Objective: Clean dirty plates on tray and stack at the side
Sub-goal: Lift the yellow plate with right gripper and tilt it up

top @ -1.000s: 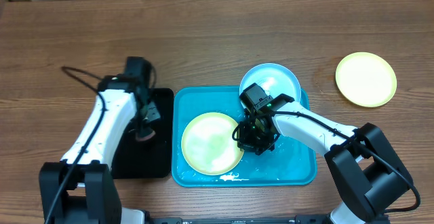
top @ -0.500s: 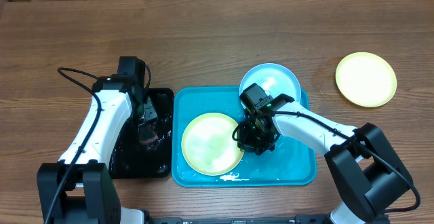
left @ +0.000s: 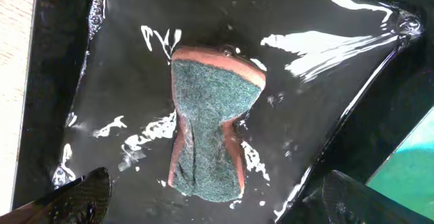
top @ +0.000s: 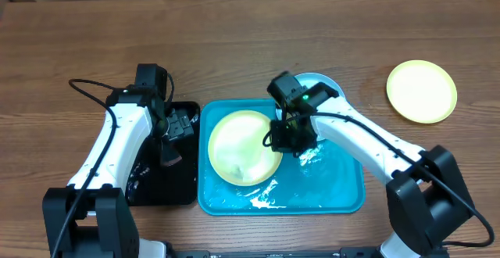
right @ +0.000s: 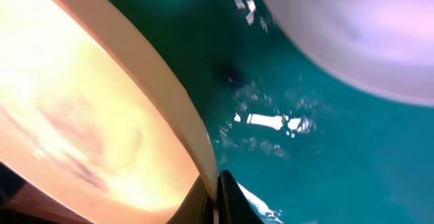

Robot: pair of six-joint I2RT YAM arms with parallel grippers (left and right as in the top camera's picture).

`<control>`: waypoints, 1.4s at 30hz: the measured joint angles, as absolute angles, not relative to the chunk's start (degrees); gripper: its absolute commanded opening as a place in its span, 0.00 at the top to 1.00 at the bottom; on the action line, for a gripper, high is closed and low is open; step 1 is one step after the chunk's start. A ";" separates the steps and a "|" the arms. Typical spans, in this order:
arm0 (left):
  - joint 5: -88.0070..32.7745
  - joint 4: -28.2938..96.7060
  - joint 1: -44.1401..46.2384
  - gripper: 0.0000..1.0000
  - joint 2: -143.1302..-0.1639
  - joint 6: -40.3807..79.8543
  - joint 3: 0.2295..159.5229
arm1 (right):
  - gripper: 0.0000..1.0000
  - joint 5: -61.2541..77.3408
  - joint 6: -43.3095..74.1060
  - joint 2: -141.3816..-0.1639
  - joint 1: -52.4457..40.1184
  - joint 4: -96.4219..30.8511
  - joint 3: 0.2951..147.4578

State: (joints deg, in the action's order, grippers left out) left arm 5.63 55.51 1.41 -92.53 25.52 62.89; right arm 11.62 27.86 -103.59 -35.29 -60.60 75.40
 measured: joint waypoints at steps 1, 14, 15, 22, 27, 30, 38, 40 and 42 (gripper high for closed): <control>5.56 55.51 1.41 0.00 -92.53 25.52 62.89 | 0.96 11.11 27.42 -103.59 -35.31 -61.21 76.20; 4.91 55.37 1.41 0.00 -92.53 25.52 62.89 | 0.96 -4.71 22.85 -103.53 -36.86 -71.11 81.01; 4.89 55.27 1.41 0.00 -92.53 25.52 62.89 | 0.96 -5.80 22.41 -103.44 -37.41 -71.18 81.69; 4.89 55.07 1.41 0.00 -92.53 25.52 62.89 | 0.96 -13.47 20.45 -101.30 -43.53 -74.19 86.76; 4.89 54.98 1.41 0.00 -92.53 25.52 62.89 | 0.96 -21.47 19.88 -100.55 -47.51 -77.58 88.12; 4.91 54.65 1.41 0.00 -92.53 25.52 62.89 | 0.96 -25.10 19.68 -100.55 -48.88 -78.63 88.12; 4.89 54.54 1.41 0.00 -92.53 25.52 62.89 | 0.96 -32.10 19.44 -100.55 -49.50 -80.25 88.12; 4.89 54.54 1.41 0.00 -92.53 25.52 62.89 | 0.96 -33.52 19.44 -100.55 -49.50 -80.51 88.12; 4.89 54.54 1.41 0.00 -92.53 25.52 62.89 | 0.96 -34.92 19.44 -100.55 -49.50 -80.71 88.12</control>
State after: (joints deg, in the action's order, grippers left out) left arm 4.89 54.54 1.41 -92.53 25.52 62.89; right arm -34.92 19.44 -100.55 -49.50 -80.71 88.12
